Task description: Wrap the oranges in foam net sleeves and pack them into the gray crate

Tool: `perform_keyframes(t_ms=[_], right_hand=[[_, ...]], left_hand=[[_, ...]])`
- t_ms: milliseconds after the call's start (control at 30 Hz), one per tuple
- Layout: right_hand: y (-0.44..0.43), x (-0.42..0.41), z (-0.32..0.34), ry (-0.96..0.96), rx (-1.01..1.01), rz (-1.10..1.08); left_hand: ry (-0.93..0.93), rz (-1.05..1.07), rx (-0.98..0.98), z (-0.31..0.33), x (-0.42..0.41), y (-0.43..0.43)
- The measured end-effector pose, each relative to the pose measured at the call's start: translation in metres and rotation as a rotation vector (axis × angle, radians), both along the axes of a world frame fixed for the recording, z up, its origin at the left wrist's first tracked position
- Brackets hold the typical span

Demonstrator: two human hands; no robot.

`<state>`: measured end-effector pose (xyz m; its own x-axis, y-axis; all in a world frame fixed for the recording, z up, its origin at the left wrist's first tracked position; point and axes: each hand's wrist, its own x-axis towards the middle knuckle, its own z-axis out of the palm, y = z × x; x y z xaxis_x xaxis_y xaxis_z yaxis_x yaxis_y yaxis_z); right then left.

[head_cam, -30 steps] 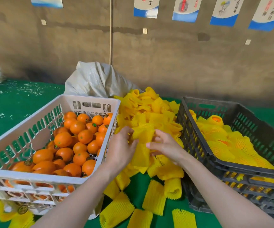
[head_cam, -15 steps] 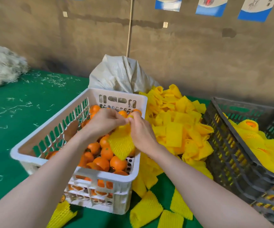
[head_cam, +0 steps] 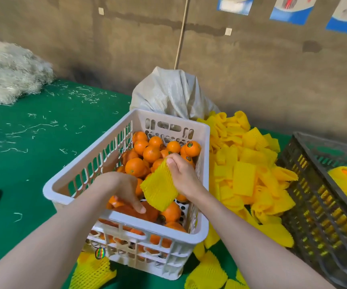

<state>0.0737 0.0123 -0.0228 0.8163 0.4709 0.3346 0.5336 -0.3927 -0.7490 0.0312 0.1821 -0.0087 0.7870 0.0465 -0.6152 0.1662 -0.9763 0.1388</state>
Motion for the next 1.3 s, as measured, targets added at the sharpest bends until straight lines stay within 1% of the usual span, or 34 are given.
perform_keyframes(t_ms=[67, 133, 200, 267, 300, 367, 433, 467, 500, 533, 600, 667, 700, 733, 767, 833, 867, 900, 933, 967, 1000, 1033, 1100, 1133, 1167, 1233, 1300], right_hand=[[0.0, 0.0, 0.0, 0.018, 0.009, 0.02], [0.0, 0.0, 0.0, 0.035, 0.012, 0.04], [0.0, 0.0, 0.0, 0.075, 0.03, 0.042], [-0.002, 0.001, 0.001, 0.124, 0.073, 0.021], [-0.003, 0.002, 0.002, 0.144, 0.091, 0.0], [-0.01, 0.0, 0.004, 0.169, 0.124, -0.045], [-0.017, -0.005, 0.008, 0.198, 0.171, -0.086], [-0.019, -0.01, 0.014, 0.22, 0.216, -0.109], [-0.023, -0.015, 0.024, 0.253, 0.296, -0.124], [-0.026, -0.018, 0.034, 0.339, 0.401, -0.119], [-0.048, -0.033, 0.053, 0.596, 0.646, -0.032], [-0.086, -0.056, 0.052, 0.821, 0.766, -0.009], [-0.107, -0.066, 0.045, 0.859, 0.813, -0.055], [-0.124, -0.076, 0.041, 0.843, 0.83, -0.179], [-0.137, -0.08, 0.042, 0.872, 0.824, -0.18], [-0.145, -0.082, 0.054, 1.078, 0.793, 0.127], [-0.137, -0.085, 0.074, 0.875, 0.636, 0.146], [-0.14, -0.086, 0.087, 0.782, 0.647, 0.152], [-0.14, -0.084, 0.09, 0.708, 0.718, 0.143], [-0.137, -0.09, 0.093, 0.698, 0.75, 0.068], [-0.15, -0.089, 0.085, 0.798, 0.769, 0.037], [-0.162, -0.087, 0.078, 0.812, 0.872, 0.021], [-0.183, -0.09, 0.07, 0.652, 0.927, -0.14], [-0.193, -0.088, 0.066, 0.644, 0.928, -0.166], [-0.198, -0.085, 0.065, 0.614, 0.872, -0.153], [-0.2, -0.083, 0.07, 0.549, 0.861, -0.132], [-0.206, -0.089, 0.075, 0.578, 0.882, -0.083]], left_hand=[[0.134, -0.055, 0.122, -0.002, 0.0, -0.001], [0.182, -0.148, 0.243, -0.004, -0.003, -0.007], [0.137, -0.174, 0.227, -0.008, -0.003, -0.008], [0.086, -0.159, 0.155, -0.005, -0.007, -0.004], [0.046, -0.131, 0.078, -0.001, -0.01, 0.0], [-0.07, -0.027, -0.16, 0.008, -0.012, 0.006], [-0.211, 0.156, -0.49, 0.02, -0.015, 0.004], [-0.259, 0.277, -0.69, 0.026, -0.016, -0.001], [-0.272, 0.393, -0.891, 0.031, -0.017, -0.007], [-0.269, 0.471, -1.05, 0.034, -0.018, -0.012], [-0.259, 0.54, -1.235, 0.041, -0.021, -0.028], [-0.236, 0.565, -1.386, 0.044, -0.022, -0.046], [-0.223, 0.574, -1.455, 0.045, -0.023, -0.056], [-0.208, 0.588, -1.516, 0.045, -0.024, -0.067], [-0.183, 0.607, -1.577, 0.046, -0.025, -0.077], [-0.107, 0.636, -1.709, 0.047, -0.027, -0.099], [-0.071, 0.652, -1.772, 0.046, -0.028, -0.11], [-0.044, 0.67, -1.824, 0.047, -0.028, -0.122], [-0.027, 0.683, -1.863, 0.047, -0.029, -0.132], [-0.014, 0.689, -1.891, 0.048, -0.029, -0.143], [-0.006, 0.691, -1.911, 0.048, -0.03, -0.154], [-0.005, 0.697, -1.927, 0.049, -0.031, -0.164], [-0.047, 0.737, -1.952, 0.05, -0.031, -0.184], [-0.083, 0.771, -1.952, 0.05, -0.031, -0.194], [-0.113, 0.801, -1.949, 0.05, -0.032, -0.204], [-0.155, 0.844, -1.952, 0.047, -0.031, -0.222], [-0.205, 0.864, -1.945, 0.045, -0.031, -0.239]])
